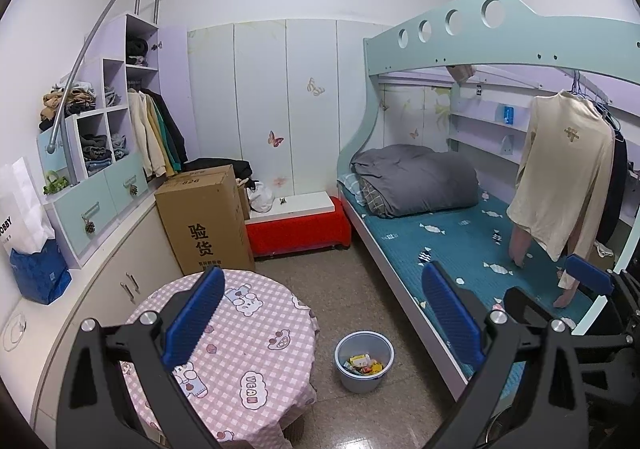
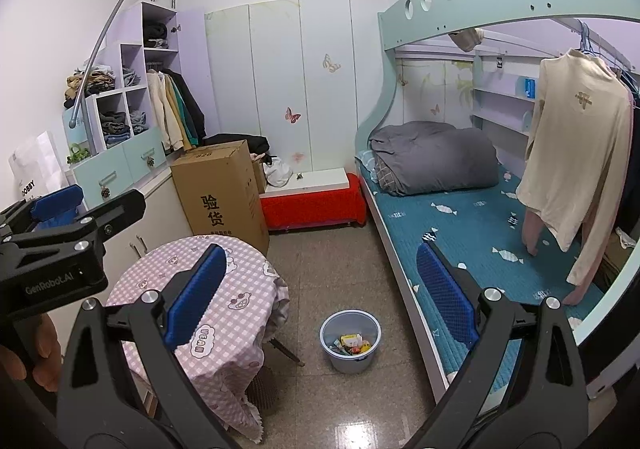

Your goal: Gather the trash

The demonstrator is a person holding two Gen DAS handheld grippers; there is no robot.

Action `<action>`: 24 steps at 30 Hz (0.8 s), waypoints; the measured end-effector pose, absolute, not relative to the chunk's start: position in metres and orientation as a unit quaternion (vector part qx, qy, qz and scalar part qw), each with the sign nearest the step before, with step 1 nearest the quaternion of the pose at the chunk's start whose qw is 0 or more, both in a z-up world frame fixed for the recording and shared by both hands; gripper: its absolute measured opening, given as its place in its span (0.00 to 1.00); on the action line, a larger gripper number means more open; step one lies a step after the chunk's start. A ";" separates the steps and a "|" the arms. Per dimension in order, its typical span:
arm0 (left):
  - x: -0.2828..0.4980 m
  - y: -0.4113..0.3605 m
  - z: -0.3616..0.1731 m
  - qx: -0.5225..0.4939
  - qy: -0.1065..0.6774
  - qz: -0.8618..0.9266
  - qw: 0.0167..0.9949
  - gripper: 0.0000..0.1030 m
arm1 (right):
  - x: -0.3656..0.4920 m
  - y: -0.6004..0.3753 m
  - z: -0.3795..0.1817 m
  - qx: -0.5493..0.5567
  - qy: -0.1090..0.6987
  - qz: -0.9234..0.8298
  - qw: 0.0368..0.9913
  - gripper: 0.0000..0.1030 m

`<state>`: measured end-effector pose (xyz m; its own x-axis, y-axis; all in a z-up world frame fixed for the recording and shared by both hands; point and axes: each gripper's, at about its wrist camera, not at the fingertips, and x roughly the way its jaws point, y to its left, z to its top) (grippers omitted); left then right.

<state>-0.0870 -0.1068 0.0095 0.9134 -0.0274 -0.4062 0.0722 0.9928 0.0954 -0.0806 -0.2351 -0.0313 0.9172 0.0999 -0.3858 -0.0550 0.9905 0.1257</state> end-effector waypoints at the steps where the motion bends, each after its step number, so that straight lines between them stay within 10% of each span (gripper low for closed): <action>1: -0.086 -0.106 0.009 0.054 0.207 -0.025 0.977 0.94 | -0.080 -0.234 -0.031 0.056 0.200 0.039 0.977 0.91; 24: -0.077 -0.095 0.011 0.055 0.210 -0.023 0.976 0.94 | -0.068 -0.229 -0.028 0.055 0.202 0.043 0.977 0.91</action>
